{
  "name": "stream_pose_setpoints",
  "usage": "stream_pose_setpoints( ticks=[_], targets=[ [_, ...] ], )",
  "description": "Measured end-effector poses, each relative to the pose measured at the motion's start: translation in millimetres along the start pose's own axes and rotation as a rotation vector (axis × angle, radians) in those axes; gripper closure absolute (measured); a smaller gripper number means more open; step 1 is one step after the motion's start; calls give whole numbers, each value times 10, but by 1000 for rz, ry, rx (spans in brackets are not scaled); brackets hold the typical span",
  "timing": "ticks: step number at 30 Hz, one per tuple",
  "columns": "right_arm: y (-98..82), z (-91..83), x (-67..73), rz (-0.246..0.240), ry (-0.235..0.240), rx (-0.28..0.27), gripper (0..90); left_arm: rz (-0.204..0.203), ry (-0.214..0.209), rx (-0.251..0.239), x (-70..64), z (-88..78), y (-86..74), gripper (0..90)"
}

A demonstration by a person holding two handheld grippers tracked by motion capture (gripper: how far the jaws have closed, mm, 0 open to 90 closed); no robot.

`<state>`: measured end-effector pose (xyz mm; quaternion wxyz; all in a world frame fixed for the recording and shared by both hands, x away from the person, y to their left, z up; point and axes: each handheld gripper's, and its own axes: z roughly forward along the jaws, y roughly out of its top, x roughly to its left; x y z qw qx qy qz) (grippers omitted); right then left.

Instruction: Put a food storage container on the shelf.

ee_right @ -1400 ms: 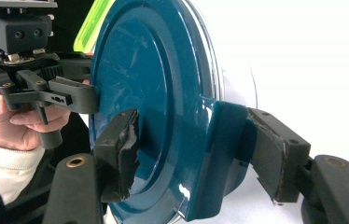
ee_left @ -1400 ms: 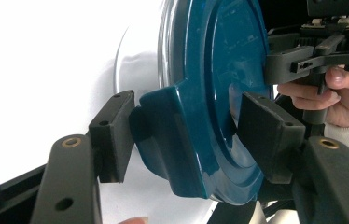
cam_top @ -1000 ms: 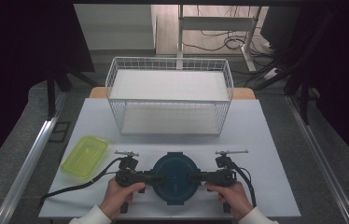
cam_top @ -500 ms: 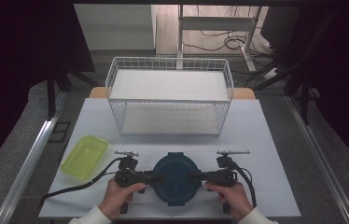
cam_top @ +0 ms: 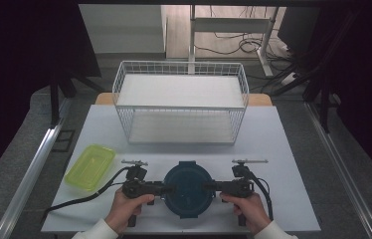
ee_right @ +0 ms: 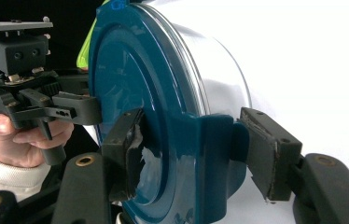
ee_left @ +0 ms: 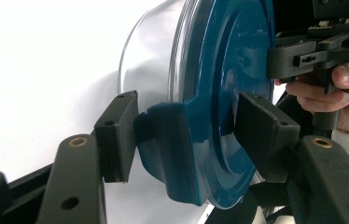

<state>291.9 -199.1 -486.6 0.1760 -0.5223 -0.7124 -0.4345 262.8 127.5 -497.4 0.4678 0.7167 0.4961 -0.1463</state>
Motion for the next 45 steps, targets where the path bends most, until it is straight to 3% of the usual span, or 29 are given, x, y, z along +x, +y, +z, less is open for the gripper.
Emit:
stream_pose_setpoints(
  ticks=[15, 23, 32, 45],
  targets=[
    [181, -41, 120, -55, 6, -27, 414, 19, -3, -36, -39, -126, 155, 427],
    [351, -115, 245, -82, 32, -71, 414, 71, 26, -70, -206, -295, 408, 427],
    [644, -294, 486, -146, 27, -123, 414, 130, 38, -116, -387, -471, 745, 426],
    [1122, -459, 721, -207, 29, -169, 414, 175, 43, -177, -529, -654, 1219, 427]
  ],
)
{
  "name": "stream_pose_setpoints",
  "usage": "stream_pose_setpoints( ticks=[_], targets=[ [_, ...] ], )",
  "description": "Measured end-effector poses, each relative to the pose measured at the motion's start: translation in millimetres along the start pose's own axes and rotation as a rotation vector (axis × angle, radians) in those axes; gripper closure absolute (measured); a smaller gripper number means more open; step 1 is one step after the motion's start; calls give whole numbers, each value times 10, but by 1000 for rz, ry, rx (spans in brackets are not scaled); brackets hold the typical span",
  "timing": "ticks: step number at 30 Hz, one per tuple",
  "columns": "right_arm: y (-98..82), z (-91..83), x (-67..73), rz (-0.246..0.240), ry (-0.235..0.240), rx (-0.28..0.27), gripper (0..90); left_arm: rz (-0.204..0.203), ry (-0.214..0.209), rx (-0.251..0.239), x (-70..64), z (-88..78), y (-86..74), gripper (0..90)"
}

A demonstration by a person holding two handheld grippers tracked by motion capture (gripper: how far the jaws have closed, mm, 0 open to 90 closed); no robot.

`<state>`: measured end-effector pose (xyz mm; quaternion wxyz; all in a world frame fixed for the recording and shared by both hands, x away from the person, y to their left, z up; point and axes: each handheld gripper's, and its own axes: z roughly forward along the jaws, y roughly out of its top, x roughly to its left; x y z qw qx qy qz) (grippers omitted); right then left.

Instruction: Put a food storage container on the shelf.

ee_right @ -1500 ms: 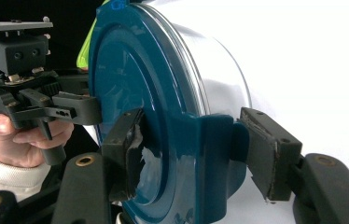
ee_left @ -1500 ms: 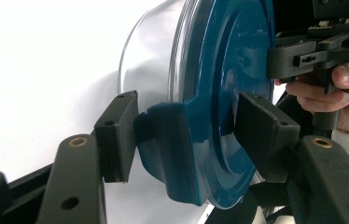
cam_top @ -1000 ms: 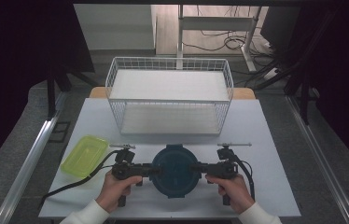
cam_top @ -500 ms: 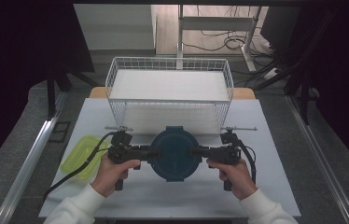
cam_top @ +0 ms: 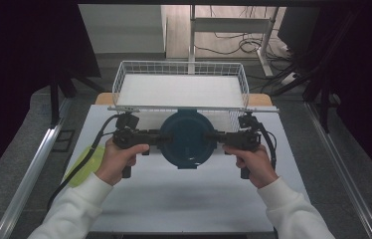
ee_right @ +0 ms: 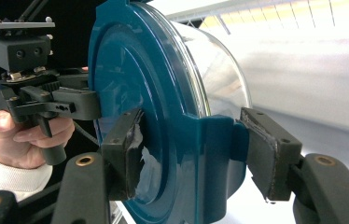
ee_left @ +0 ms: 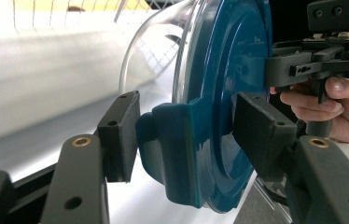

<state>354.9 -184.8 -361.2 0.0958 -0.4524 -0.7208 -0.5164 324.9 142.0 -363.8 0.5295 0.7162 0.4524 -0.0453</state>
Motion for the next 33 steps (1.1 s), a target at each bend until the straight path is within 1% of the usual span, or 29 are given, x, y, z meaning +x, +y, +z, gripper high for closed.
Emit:
stream_pose_setpoints(
  ticks=[1, 5, 6, 7, 8, 10, 18, 23, 28, 33],
  targets=[
    [34, -4, 4, -4, 1, 0, 415, 6, 1, -1, -1, -7, 30, 427],
    [157, -17, 37, -19, -3, -7, 414, 7, -6, -11, 18, -26, 150, 429],
    [186, -16, 38, -25, -5, -11, 415, 7, -6, -11, 18, -26, 150, 430],
    [220, -14, 42, -20, -2, -13, 414, 13, -5, -17, 22, -37, 205, 430],
    [220, -14, 42, -20, -2, -13, 414, 13, -5, -17, 22, -37, 205, 429],
    [295, -3, 33, -9, 6, -12, 415, 21, 0, -21, 36, -51, 289, 430],
    [521, 21, 23, -13, 10, -19, 416, 27, 2, -36, 81, -63, 517, 431],
    [615, 26, 23, -10, 21, -24, 416, 38, 7, -38, 77, -81, 615, 430],
    [685, 26, 27, -18, 15, -24, 417, 24, 1, -38, 106, -73, 678, 431],
    [747, 34, 18, -15, 18, -25, 418, 29, 5, -43, 113, -77, 753, 431]
  ],
)
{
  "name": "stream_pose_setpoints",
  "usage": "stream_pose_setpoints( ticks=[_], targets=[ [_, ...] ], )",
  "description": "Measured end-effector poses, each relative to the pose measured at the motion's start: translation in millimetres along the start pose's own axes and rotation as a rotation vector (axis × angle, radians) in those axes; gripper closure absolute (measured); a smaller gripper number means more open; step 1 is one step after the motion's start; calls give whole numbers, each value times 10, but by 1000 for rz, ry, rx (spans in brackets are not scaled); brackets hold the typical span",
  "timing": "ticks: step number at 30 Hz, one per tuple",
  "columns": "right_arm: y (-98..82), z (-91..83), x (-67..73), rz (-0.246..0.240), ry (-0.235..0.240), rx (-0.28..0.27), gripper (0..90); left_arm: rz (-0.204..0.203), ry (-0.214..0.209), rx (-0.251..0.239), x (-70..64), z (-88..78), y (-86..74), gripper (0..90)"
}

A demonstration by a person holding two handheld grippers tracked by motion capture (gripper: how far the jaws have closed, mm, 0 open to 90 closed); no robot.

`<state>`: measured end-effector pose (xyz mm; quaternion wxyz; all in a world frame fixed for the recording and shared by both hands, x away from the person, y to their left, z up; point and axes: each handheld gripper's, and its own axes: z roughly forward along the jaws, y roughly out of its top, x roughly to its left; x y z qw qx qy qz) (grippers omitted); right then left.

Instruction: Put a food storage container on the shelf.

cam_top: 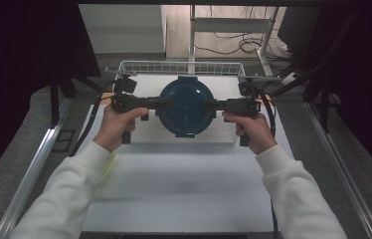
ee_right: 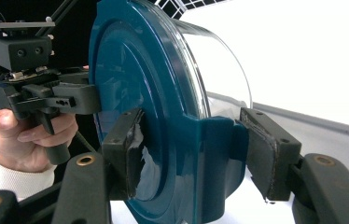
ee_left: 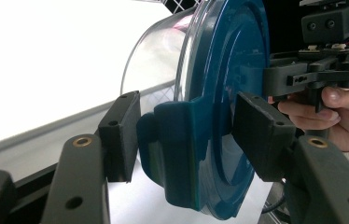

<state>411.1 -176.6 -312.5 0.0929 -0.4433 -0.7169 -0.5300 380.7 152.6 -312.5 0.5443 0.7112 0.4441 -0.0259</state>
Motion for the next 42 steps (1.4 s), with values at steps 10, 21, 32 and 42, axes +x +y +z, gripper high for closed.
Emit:
stream_pose_setpoints(
  ticks=[10, 21, 32, 42],
  targets=[
    [147, -4, 16, -10, -5, -6, 421, 10, -13, -6, 41, 0, 152, 431],
    [324, -5, 0, -19, -1, -18, 424, 14, -17, -13, 85, 12, 389, 433],
    [624, 32, -60, -22, -13, -14, 425, 12, -22, -24, 221, 89, 643, 432],
    [756, 206, -292, 13, -9, -8, 424, -23, -17, -26, 465, 241, 695, 433]
  ],
)
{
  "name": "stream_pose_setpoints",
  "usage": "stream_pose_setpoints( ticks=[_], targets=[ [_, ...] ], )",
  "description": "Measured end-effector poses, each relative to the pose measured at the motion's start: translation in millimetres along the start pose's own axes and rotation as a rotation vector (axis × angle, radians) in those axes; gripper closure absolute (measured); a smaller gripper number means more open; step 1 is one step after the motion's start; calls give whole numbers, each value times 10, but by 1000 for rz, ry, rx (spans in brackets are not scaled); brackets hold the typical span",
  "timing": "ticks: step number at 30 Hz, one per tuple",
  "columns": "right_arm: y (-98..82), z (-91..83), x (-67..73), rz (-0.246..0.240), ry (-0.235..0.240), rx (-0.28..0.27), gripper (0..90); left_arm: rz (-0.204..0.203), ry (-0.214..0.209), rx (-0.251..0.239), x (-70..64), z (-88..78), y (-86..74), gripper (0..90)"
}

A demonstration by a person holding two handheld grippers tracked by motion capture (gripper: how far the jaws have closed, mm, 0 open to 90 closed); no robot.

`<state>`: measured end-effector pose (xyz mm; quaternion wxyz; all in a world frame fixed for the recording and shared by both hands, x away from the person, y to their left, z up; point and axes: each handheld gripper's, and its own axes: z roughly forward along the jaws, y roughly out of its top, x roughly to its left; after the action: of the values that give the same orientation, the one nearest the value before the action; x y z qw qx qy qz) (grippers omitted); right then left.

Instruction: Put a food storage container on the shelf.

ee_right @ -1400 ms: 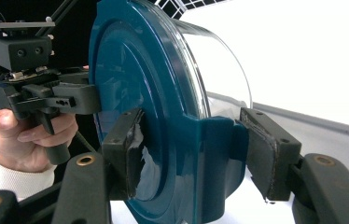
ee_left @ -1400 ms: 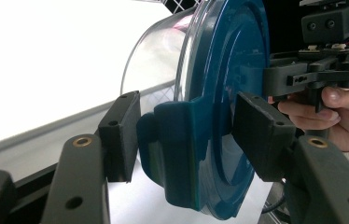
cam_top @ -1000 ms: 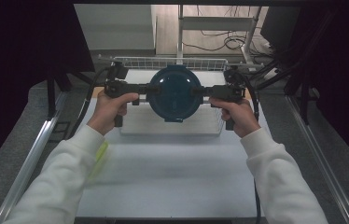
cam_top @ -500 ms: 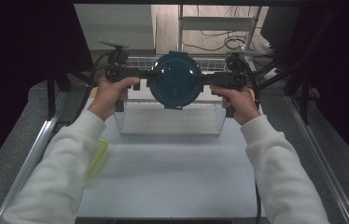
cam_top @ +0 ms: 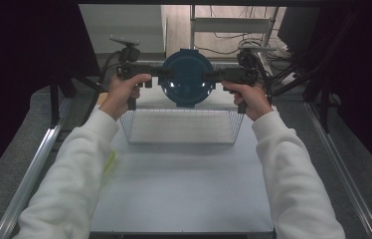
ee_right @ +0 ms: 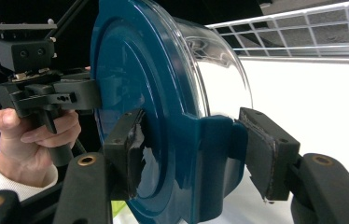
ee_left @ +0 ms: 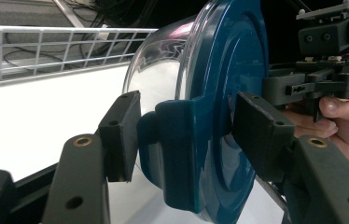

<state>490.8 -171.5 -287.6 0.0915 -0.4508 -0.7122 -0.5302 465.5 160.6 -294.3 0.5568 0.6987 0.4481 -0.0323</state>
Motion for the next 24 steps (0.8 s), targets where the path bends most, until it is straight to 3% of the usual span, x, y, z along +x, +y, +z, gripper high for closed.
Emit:
stream_pose_setpoints(
  ticks=[5, 8, 14, 15, 24],
  targets=[
    [11, 97, -138, 36, 2, 8, 422, -21, 3, 9, 127, 88, 4, 431],
    [26, 129, -152, 37, -11, 1, 423, -49, -16, 0, 195, 103, 2, 432],
    [68, 158, -166, 59, -14, 11, 422, -89, -14, 2, 235, 118, 22, 430],
    [93, 173, -193, 92, -14, 17, 421, -109, -13, 7, 262, 133, 36, 429],
    [139, 272, -283, 177, -28, 32, 388, -187, -17, 9, 405, 241, 76, 408]
  ],
)
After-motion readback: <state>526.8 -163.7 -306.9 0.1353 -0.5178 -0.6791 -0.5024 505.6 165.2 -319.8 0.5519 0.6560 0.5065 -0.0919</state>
